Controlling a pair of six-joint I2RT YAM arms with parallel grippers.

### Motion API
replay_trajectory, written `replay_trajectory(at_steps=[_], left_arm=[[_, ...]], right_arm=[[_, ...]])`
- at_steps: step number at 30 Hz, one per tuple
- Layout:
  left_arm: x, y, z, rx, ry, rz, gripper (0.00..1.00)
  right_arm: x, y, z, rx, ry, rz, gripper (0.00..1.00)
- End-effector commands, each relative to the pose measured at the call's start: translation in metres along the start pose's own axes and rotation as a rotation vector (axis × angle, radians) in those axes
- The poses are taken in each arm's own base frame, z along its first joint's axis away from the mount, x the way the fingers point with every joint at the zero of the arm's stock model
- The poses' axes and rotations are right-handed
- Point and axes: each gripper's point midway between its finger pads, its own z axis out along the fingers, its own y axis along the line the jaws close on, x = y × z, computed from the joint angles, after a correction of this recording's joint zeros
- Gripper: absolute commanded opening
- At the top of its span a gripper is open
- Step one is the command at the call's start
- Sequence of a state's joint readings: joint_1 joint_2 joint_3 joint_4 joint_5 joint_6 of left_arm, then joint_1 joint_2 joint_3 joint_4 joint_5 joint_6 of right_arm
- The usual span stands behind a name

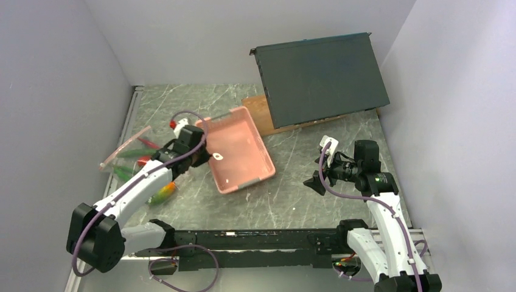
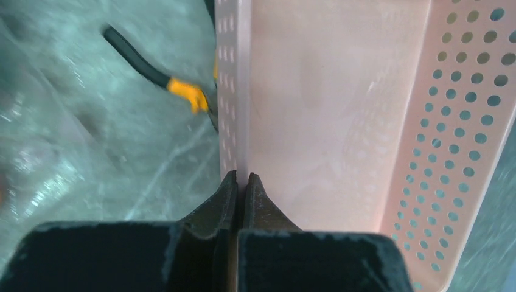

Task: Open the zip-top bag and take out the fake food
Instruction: Pick up the bin at the center of the board, then place the bin at the center of the board.

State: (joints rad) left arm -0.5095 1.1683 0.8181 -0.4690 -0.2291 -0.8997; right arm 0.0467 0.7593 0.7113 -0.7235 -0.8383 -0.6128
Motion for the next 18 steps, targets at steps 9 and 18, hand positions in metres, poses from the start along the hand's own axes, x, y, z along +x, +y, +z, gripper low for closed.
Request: replay_trajectory(at_steps=[9, 18], left_arm=[[-0.148, -0.021, 0.033, 0.076, -0.177, -0.264, 0.0], [-0.192, -0.008, 0.099, 0.02, -0.162, -0.422, 0.0]], right_arm=[[-0.007, -0.001, 0.0, 0.001, -0.029, -0.048, 1.0], [-0.008, 0.001, -0.001, -0.006, -0.034, -0.054, 1.0]])
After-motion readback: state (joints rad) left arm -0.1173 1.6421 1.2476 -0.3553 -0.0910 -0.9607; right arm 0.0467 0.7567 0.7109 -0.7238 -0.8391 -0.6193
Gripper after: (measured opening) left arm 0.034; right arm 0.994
